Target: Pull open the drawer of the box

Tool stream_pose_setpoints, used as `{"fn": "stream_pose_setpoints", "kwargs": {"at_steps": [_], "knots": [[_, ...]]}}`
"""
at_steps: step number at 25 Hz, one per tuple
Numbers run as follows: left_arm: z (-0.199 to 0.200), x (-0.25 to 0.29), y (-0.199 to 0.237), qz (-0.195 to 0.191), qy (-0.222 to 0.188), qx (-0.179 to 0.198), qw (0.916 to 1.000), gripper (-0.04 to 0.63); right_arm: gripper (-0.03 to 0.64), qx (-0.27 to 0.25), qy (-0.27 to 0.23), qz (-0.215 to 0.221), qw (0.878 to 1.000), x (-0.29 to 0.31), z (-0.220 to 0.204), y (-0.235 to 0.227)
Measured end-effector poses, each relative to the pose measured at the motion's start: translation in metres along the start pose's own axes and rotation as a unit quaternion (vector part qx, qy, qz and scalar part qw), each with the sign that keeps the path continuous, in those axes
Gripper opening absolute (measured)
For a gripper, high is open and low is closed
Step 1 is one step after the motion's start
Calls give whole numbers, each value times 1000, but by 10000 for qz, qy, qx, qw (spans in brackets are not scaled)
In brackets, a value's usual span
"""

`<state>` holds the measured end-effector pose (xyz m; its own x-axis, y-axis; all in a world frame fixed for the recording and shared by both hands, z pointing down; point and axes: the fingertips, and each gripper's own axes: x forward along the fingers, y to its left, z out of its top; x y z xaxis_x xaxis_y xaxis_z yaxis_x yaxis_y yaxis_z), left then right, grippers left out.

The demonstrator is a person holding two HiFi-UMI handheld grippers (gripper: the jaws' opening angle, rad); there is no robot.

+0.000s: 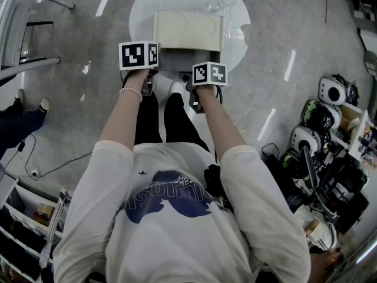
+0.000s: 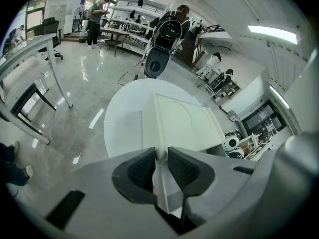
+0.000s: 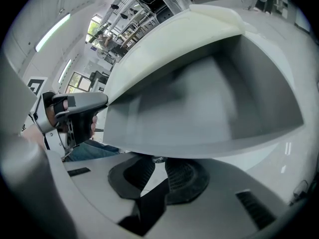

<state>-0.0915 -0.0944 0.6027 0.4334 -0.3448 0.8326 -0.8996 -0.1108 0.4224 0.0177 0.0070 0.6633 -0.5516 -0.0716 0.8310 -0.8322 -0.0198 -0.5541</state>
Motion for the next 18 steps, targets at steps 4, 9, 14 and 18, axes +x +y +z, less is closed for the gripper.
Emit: {"fn": "stream_pose_setpoints", "kwargs": {"at_steps": [4,9,14,18], "knots": [[-1,0,0,-11,14,-6,10000,84,58,15,16,32,10000,0,-4,0],[1,-2,0,-19,7,-4,10000,84,58,47,8,41,10000,-2,-7,3],[1,0,0,-16,10,1,10000,84,58,56,18,51,10000,-1,-9,1],[1,-1,0,-13,8,-15,10000,84,57,47,44,60,10000,-2,-12,2]]}}
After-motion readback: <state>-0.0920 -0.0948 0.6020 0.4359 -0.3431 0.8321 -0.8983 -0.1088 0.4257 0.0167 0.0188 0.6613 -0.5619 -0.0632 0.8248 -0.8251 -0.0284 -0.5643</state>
